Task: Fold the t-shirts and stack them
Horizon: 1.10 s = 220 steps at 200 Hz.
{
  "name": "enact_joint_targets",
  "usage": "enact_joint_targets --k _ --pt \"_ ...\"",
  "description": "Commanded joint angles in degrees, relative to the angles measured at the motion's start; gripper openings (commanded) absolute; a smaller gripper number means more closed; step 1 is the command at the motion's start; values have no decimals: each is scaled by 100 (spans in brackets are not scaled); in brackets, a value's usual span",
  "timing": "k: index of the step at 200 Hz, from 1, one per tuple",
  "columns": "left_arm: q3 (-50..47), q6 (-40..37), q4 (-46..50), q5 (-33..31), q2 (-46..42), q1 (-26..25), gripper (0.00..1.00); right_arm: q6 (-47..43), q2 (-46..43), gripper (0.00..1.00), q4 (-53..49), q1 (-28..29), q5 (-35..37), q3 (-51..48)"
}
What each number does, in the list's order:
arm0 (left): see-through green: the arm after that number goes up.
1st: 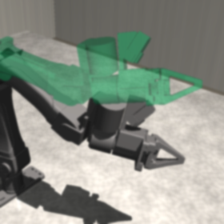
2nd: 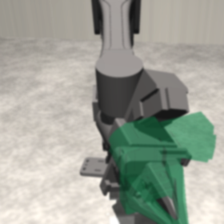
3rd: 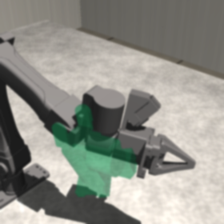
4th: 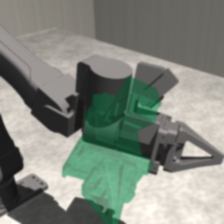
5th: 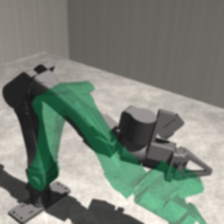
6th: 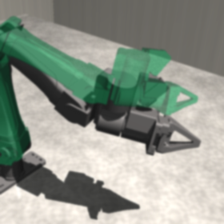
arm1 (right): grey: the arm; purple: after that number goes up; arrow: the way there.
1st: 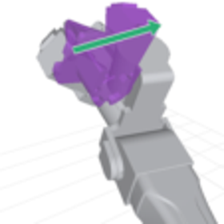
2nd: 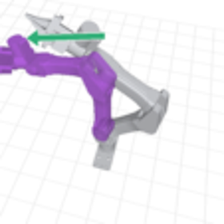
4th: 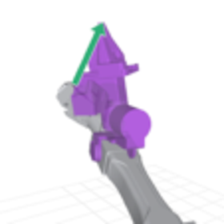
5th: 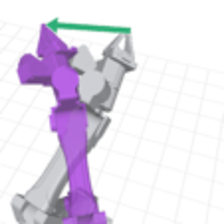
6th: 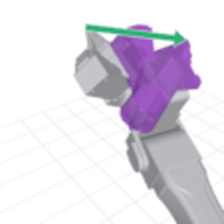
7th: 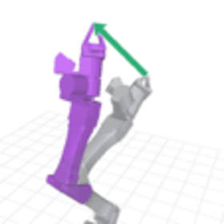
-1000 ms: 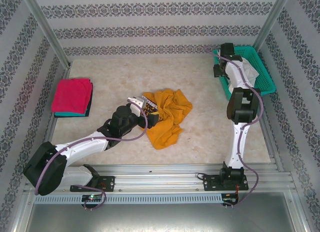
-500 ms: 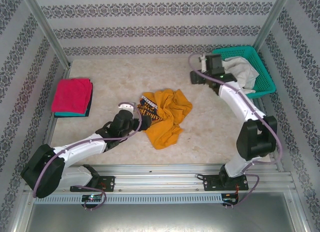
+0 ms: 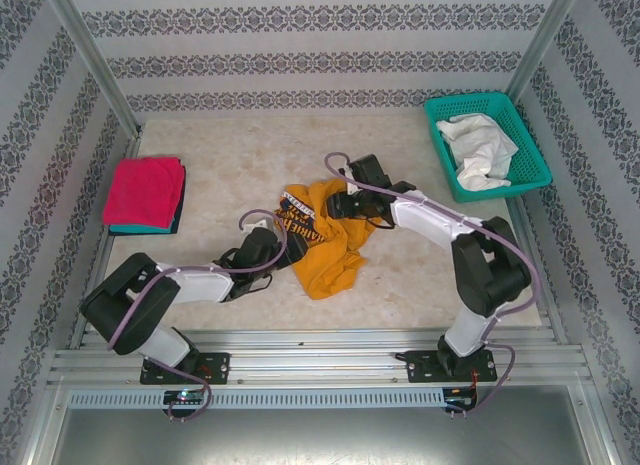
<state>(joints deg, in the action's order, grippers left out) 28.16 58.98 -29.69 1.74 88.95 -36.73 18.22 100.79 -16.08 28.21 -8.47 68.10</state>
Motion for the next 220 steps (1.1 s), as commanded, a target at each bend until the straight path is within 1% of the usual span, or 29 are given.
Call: enact_joint_targets --k 1,14,26,32,42,51,57,62,81,98,115,121,126,135,145,169,176,186,196,200,214,219,220 --pt "18 845 -1286 687 742 -1 75 266 320 47 31 -89 -237 352" --pt "-19 961 -1574 713 930 2 63 316 511 44 32 -160 -468 512" --pt "-39 1005 -1672 724 992 5 50 383 667 37 1 -209 -665 651" --pt "-39 1002 -1680 716 989 5 43 428 709 32 23 -226 -712 689" --pt "-35 948 -1623 719 959 8 30 500 748 20 83 -265 -796 705" --pt "-34 891 -1531 709 892 8 15 546 750 9 128 -296 -848 705" --pt "-24 839 -1462 681 837 8 7 585 732 1 163 -314 -867 697" --pt "-18 787 -1391 679 791 8 1 608 688 0 181 -324 -878 678" --pt "31 562 -1052 598 579 9 0 630 355 0 375 -327 -761 508" --pt "77 383 -738 523 375 8 0 627 52 0 459 -306 -416 335" --pt "122 249 -516 474 260 8 0 698 -59 42 448 -256 -127 253" --pt "133 213 -470 453 246 8 0 696 -47 54 448 -222 -107 248" --pt "145 185 -446 445 230 8 0 703 -16 61 420 -196 -104 259" --pt "163 162 -432 442 237 8 0 725 76 66 382 -144 -102 291" --pt "169 158 -445 459 261 8 0 767 186 68 385 -95 -120 334" --pt "164 158 -521 507 283 8 0 905 548 68 359 -6 -86 479" --pt "146 158 -520 510 252 8 0 978 673 65 314 -8 -73 552" --pt "104 156 -516 483 206 8 0 1058 808 54 248 -26 -36 653" --pt "60 122 -496 451 128 9 0 1095 822 39 224 -40 75 700" --pt "50 103 -455 423 85 8 0 1095 793 31 234 -43 159 705" --pt "39 6 -267 313 -116 21 0 1089 554 7 286 -83 420 682" --pt "57 -52 -159 286 -209 32 0 1073 428 0 317 -87 522 655" --pt "66 -57 -137 280 -227 33 0 1067 399 0 329 -87 535 649"
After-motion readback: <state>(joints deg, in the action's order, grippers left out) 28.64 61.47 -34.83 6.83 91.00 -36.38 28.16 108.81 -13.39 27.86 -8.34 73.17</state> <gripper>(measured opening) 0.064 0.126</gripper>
